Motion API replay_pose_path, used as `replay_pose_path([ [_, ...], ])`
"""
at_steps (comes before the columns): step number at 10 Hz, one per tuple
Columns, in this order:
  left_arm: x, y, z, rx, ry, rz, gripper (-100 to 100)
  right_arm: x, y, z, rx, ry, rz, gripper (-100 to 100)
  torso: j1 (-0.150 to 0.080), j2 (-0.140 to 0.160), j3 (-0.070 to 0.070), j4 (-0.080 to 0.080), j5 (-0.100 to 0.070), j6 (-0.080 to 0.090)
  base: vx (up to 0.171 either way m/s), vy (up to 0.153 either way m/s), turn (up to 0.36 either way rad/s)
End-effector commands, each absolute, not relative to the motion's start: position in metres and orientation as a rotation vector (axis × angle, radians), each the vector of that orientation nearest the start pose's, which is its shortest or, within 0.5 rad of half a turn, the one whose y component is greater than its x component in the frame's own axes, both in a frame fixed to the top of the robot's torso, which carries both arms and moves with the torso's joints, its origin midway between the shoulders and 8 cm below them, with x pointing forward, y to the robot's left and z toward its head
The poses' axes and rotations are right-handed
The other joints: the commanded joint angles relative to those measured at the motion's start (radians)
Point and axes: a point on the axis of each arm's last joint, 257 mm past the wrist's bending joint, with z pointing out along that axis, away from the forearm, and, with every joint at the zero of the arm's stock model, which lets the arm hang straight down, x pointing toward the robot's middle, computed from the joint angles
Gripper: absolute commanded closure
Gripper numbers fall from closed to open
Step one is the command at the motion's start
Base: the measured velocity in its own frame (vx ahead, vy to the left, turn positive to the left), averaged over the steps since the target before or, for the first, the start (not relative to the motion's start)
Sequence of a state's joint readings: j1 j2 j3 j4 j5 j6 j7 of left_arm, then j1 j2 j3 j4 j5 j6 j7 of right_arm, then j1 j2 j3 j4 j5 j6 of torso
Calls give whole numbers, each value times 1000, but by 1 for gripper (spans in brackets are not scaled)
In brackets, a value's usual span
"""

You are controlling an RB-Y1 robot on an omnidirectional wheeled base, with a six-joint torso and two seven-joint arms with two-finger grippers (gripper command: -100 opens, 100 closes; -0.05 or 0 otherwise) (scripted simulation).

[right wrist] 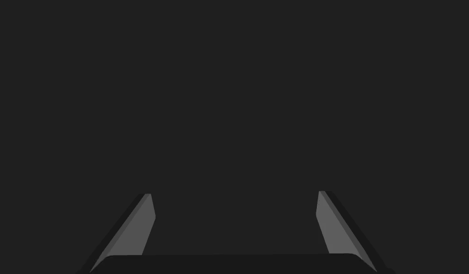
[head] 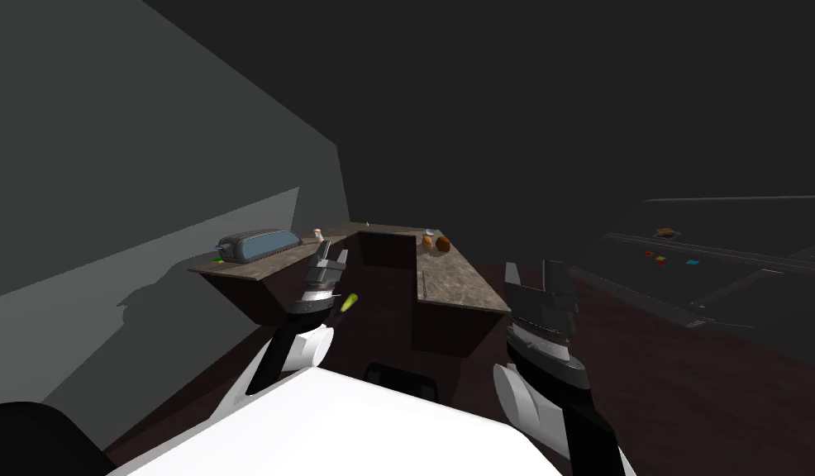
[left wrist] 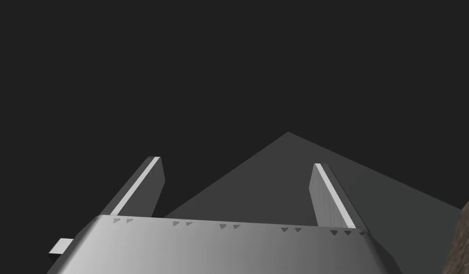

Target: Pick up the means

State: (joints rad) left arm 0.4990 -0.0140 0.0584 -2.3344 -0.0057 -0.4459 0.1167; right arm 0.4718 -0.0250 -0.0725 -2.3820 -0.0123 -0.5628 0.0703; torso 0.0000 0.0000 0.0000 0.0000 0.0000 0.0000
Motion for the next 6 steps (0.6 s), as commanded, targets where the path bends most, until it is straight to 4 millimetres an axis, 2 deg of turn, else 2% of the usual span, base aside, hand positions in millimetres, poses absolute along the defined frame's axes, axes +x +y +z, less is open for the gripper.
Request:
replay_pose_path([
  [1,338,298,40,-698,566,-1348,0,313,-278,90,423,546,1230,-100,0,0,0,0,0,0,-11,-69,68],
  [6,338,298,40,-698,566,-1348,0,342,-255,82,336,699,1234,-100,-11,2,1,0,-3,0,-32,-150,149],
])
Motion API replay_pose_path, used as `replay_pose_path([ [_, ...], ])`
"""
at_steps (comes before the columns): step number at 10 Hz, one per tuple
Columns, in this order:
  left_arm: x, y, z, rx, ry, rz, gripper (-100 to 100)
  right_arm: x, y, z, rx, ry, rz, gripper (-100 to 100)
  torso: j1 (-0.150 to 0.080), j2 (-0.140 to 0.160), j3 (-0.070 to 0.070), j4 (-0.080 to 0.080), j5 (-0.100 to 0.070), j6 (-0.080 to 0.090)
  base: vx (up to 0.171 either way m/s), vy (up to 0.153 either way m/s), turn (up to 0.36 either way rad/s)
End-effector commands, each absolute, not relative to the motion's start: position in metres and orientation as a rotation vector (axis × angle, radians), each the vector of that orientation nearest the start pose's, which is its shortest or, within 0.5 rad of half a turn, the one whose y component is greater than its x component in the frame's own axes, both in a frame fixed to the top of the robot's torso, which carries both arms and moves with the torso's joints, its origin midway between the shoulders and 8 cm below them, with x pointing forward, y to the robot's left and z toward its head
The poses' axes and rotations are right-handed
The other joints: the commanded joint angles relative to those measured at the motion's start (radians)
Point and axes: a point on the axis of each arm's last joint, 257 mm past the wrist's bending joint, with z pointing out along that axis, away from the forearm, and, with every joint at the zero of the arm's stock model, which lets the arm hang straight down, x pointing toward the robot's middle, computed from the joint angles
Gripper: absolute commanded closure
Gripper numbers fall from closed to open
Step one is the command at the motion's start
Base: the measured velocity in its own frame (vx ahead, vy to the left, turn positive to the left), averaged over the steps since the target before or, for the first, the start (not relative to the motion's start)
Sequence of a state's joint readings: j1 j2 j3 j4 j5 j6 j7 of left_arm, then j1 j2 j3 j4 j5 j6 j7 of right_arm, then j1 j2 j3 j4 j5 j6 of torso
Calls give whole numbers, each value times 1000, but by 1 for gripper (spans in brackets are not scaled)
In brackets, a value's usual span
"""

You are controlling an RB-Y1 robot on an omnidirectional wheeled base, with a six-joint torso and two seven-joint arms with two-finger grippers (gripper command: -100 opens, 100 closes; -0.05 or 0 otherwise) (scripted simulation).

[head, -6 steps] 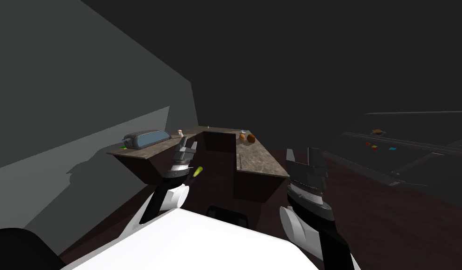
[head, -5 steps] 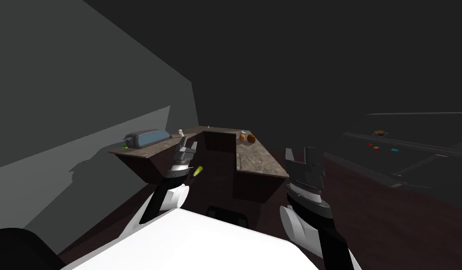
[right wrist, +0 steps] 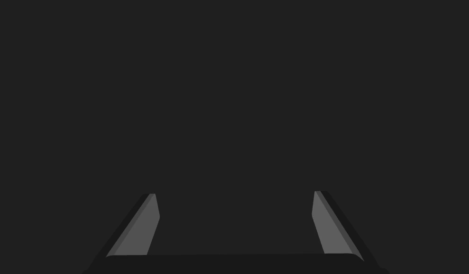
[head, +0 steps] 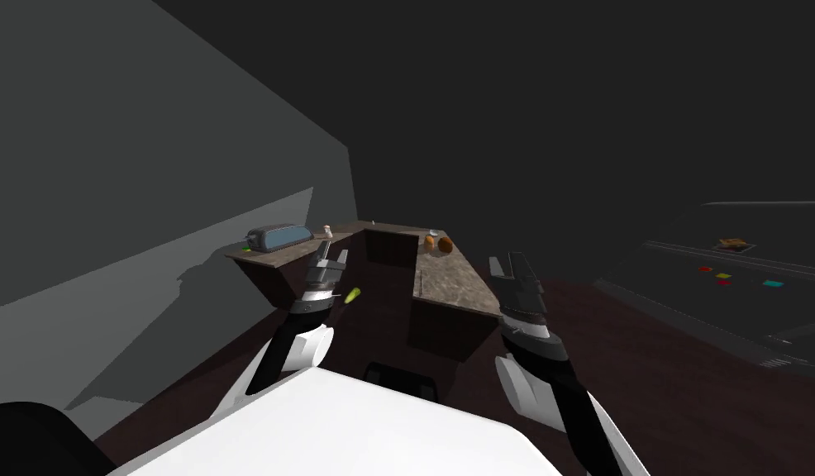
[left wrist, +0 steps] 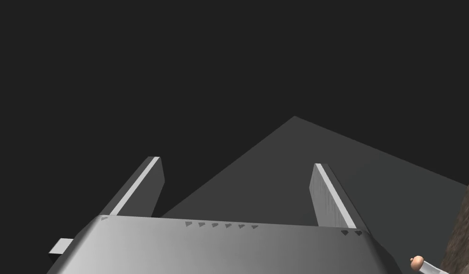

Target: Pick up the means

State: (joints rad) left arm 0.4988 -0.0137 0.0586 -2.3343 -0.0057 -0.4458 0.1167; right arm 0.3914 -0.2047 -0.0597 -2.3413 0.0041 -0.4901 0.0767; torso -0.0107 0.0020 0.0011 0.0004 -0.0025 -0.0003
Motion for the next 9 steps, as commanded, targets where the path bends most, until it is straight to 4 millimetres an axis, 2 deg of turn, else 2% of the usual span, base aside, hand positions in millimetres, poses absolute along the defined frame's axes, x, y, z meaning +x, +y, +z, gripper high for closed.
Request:
replay_pose_path([
  [1,338,298,40,-698,566,-1348,0,342,-254,82,330,705,1234,-100,0,0,0,0,0,0,-38,-113,71],
  [3,338,298,40,-698,566,-1348,0,361,-248,71,312,789,1219,-100,2,0,0,0,1,0,-37,-139,214],
  [4,338,298,40,-698,566,-1348,0,361,-246,70,300,800,1218,-100,0,-1,0,0,0,0,-38,-128,97],
  [6,338,298,40,-698,566,-1348,0,382,-245,53,301,895,1192,-100,3,1,0,0,1,0,-83,-122,272],
  [9,338,298,40,-698,566,-1348,0,393,-244,41,280,971,1168,-100,3,0,0,0,1,0,-50,-96,151],
])
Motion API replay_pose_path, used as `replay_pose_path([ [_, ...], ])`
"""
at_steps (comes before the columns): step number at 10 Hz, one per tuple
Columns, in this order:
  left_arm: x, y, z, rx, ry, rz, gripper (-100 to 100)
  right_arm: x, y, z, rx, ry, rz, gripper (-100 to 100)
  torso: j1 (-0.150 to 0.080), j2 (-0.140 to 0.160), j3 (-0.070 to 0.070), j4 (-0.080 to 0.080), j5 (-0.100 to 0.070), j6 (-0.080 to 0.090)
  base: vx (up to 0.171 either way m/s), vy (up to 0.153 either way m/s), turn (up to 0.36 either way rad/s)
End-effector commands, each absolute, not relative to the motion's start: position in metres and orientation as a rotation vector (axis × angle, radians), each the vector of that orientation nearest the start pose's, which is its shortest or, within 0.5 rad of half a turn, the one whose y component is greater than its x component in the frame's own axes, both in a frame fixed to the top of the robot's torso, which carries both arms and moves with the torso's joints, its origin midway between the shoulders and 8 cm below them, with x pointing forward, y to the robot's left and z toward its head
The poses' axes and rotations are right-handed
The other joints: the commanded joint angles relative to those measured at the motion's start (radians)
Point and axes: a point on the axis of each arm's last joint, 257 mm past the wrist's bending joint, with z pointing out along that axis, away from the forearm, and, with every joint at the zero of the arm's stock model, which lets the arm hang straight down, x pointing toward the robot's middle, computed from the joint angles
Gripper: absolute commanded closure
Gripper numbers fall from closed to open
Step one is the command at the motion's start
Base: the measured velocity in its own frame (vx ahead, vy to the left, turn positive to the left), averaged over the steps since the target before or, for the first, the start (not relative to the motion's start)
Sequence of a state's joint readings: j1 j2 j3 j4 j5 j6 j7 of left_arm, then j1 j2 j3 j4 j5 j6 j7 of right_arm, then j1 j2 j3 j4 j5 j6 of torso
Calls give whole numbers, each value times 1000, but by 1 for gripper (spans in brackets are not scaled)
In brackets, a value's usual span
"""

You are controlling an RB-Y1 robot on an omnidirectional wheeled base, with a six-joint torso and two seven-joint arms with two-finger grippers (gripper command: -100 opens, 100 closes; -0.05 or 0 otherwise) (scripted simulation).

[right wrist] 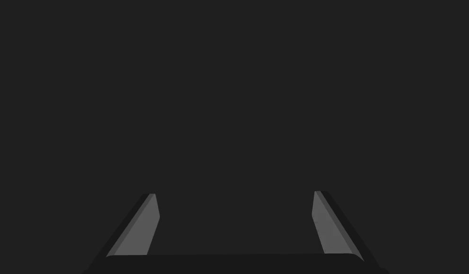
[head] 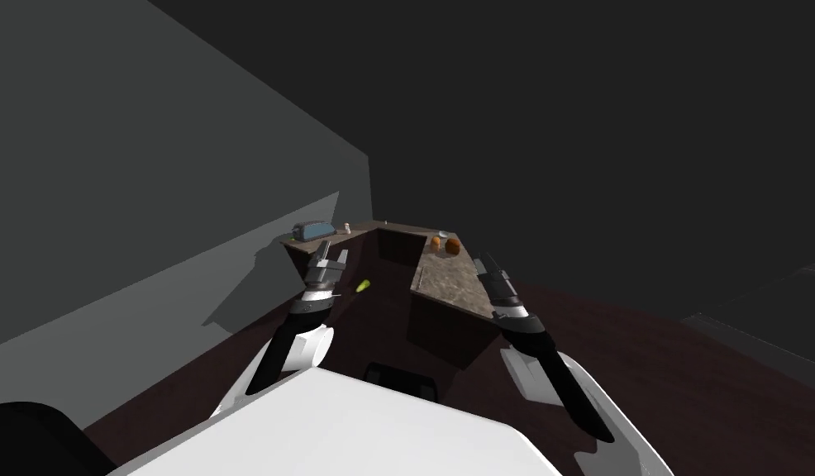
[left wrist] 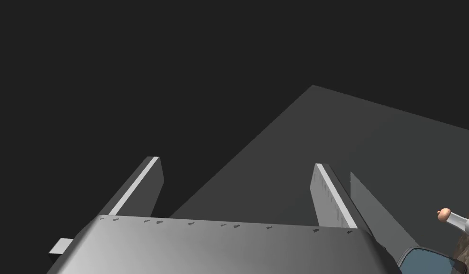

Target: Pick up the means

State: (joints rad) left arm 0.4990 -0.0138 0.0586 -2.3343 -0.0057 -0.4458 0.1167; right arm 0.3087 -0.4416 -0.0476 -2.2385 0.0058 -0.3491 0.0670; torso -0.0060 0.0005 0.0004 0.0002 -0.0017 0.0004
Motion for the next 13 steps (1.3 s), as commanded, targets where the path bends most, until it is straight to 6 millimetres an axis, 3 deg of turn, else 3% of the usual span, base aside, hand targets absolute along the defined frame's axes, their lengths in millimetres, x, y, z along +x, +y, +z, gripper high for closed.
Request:
replay_pose_path([
  [1,338,298,40,-698,566,-1348,0,404,-247,28,288,1030,1145,-100,0,0,0,0,0,0,-36,-70,249],
  [4,338,298,40,-698,566,-1348,0,415,-251,13,290,1101,1114,-100,0,0,0,0,0,-1,-51,-76,189],
  [5,338,298,40,-698,566,-1348,0,426,-258,-4,313,1162,1083,-100,0,0,0,0,0,0,-61,-66,257],
  [6,338,298,40,-698,566,-1348,0,426,-258,-4,303,1169,1079,-100,0,0,0,0,0,-1,-56,-62,157],
  [7,338,298,40,-698,566,-1348,0,436,-268,-23,329,1234,1041,-100,1,0,0,0,0,0,-68,-70,273],
  [8,338,298,40,-698,566,-1348,0,436,-268,-22,322,1239,1038,-100,0,1,0,0,0,-1,-55,-56,200],
  [9,338,298,40,-698,566,-1348,0,445,-281,-42,354,1304,994,-100,1,0,0,0,0,0,-54,-37,348],
  [10,338,298,40,-698,566,-1348,0,445,-281,-42,346,1309,990,-100,2,-1,0,0,1,-1,-44,-41,175],
  [11,338,298,40,-699,566,-1348,0,453,-296,-62,376,1370,944,-100,2,-1,-1,0,1,0,-62,-39,351],
  [12,338,298,40,-698,566,-1348,0,453,-297,-63,376,1378,936,-100,2,0,0,0,1,-1,-55,-39,173],
  [13,338,298,40,-699,567,-1348,0,459,-314,-82,409,1435,888,-100,2,-1,0,0,1,1,-56,-33,305],
])
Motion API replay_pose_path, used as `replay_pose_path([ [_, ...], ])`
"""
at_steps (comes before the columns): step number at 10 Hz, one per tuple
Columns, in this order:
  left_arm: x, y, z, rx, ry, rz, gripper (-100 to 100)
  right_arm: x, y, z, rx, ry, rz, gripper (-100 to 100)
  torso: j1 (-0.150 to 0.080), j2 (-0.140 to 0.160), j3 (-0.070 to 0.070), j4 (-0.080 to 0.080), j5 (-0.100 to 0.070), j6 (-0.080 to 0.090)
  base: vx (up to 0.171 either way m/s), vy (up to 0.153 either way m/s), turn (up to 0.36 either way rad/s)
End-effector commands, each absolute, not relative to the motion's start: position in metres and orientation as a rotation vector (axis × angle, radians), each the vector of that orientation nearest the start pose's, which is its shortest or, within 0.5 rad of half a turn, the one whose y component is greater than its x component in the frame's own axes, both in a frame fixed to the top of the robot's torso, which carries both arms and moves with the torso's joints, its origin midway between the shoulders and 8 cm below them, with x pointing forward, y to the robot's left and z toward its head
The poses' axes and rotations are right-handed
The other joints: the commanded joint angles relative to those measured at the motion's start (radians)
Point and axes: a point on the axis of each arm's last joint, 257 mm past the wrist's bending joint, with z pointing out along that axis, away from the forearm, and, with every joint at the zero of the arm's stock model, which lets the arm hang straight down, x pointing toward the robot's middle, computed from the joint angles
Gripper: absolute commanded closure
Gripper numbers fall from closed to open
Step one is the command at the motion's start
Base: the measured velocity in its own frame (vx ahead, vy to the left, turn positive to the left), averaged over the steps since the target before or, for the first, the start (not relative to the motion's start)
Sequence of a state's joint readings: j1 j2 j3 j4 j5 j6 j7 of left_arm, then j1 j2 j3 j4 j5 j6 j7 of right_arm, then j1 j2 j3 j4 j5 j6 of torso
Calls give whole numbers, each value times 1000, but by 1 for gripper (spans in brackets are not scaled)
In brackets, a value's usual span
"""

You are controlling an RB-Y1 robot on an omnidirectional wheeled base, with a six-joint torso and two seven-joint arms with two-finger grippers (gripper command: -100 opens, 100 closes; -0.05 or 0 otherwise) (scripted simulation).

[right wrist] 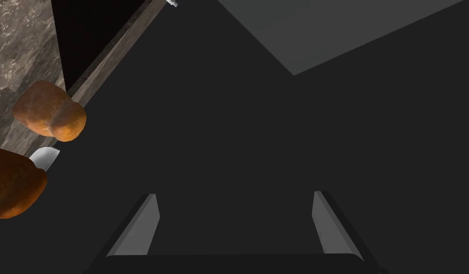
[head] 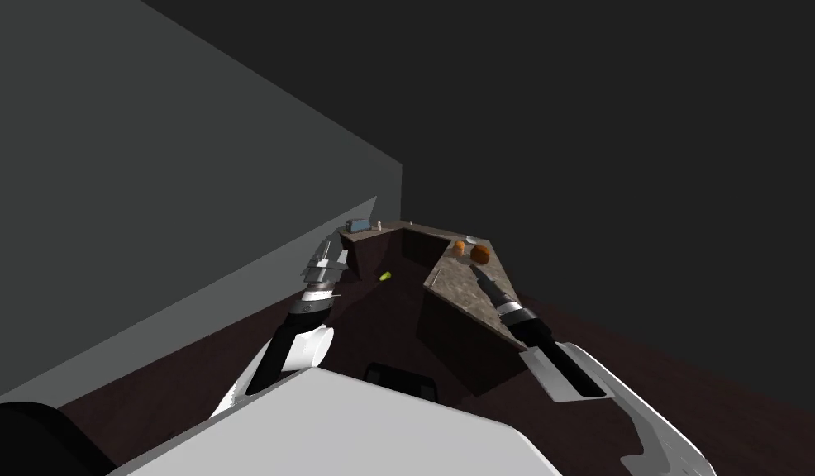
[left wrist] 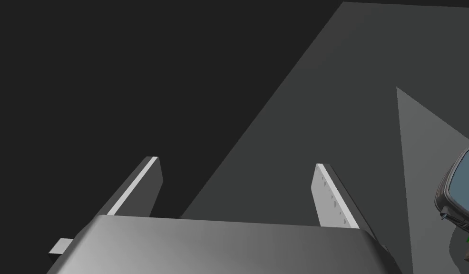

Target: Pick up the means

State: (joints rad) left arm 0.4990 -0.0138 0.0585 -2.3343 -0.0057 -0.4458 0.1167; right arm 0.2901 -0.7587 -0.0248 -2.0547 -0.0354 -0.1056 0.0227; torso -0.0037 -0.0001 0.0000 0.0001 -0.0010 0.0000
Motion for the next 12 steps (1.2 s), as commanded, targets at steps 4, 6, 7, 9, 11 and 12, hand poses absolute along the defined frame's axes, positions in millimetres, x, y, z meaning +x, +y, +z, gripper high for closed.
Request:
replay_pose_path([
  [4,338,298,40,-698,566,-1348,0,465,-363,-126,497,1570,743,-100,1,-1,0,0,0,0,-50,-19,306],
  [6,338,298,40,-699,567,-1348,0,465,-389,-147,547,1627,669,-100,1,-2,-1,0,0,1,-29,5,189],
  [7,338,298,40,-699,566,-1348,0,465,-389,-147,547,1627,669,-100,3,-2,-1,0,0,0,-25,5,227],
  [9,338,298,40,-698,566,-1348,0,454,-445,-185,650,1721,525,-100,2,-3,-2,-1,0,0,-32,12,468],
  [11,338,298,40,-699,567,-1348,0,454,-448,-187,659,1727,511,-100,2,-2,-1,0,0,1,-22,9,70],
  [12,338,298,39,-699,567,-1348,0,445,-477,-204,714,1767,435,-100,2,-3,-2,0,0,2,-9,30,401],
])
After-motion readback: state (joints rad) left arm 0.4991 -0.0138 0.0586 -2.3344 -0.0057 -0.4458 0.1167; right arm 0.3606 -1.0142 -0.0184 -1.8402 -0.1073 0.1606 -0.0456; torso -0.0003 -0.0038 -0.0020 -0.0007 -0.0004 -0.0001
